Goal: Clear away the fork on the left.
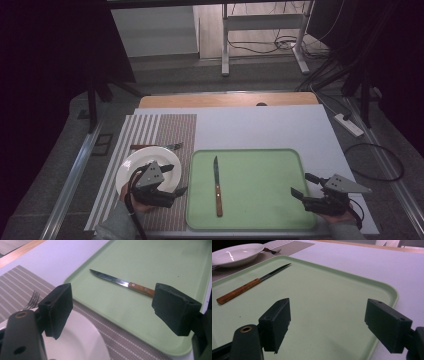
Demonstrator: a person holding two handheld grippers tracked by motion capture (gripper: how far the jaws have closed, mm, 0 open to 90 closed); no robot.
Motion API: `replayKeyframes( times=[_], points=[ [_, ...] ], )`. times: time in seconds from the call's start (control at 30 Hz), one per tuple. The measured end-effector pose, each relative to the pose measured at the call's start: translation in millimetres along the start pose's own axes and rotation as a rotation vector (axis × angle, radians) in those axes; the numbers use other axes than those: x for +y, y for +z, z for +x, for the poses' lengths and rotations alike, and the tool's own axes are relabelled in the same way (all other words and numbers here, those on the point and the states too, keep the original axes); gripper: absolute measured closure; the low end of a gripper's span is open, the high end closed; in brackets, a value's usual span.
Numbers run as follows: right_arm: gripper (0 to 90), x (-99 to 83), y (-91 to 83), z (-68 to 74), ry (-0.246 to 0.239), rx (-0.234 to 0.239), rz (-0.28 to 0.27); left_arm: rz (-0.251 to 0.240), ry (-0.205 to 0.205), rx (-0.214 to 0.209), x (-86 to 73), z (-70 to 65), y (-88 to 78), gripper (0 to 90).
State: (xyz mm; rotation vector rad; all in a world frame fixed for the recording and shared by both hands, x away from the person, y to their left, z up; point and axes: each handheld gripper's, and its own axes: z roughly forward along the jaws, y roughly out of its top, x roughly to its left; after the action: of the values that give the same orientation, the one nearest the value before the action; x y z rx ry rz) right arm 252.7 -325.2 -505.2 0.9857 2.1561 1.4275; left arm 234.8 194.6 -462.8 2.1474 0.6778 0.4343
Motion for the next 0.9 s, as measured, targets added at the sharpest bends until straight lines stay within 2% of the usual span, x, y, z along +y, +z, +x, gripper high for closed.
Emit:
replayKeyframes(
  times=[0.07,0.17,0.33,0.53,0.67,0.77,0.9],
  points=[
    [21.3,-0.7,1.1,0.1,-0.006,0.000,0.011,0.008,0.016,0.016,-0.6,3.6,-5.4,18.1],
    [21.3,-0.3,2.8,2.2,-0.024,0.000,0.020,0.008,0.025,0.016,-2.1,10.8,-14.3,17.9],
    [21.3,-0.5,3.4,2.5,-0.026,-0.004,0.027,0.079,0.074,0.032,-1.0,26.8,-28.1,19.5],
    [21.6,-0.2,2.9,4.2,-0.040,-0.012,0.021,0.131,0.087,0.070,-0.9,50.9,-42.7,19.5],
    [21.6,-0.4,3.0,4.1,-0.039,-0.011,0.023,0.160,0.103,0.078,-1.1,63.0,-47.7,19.5],
    [21.6,-0.5,3.3,4.1,-0.039,-0.011,0.026,0.183,0.146,0.091,-1.0,70.0,-50.1,21.6],
    [21.6,-0.6,3.4,4.5,-0.040,-0.012,0.027,0.214,0.156,0.104,0.7,80.4,-52.2,21.6]
  ],
)
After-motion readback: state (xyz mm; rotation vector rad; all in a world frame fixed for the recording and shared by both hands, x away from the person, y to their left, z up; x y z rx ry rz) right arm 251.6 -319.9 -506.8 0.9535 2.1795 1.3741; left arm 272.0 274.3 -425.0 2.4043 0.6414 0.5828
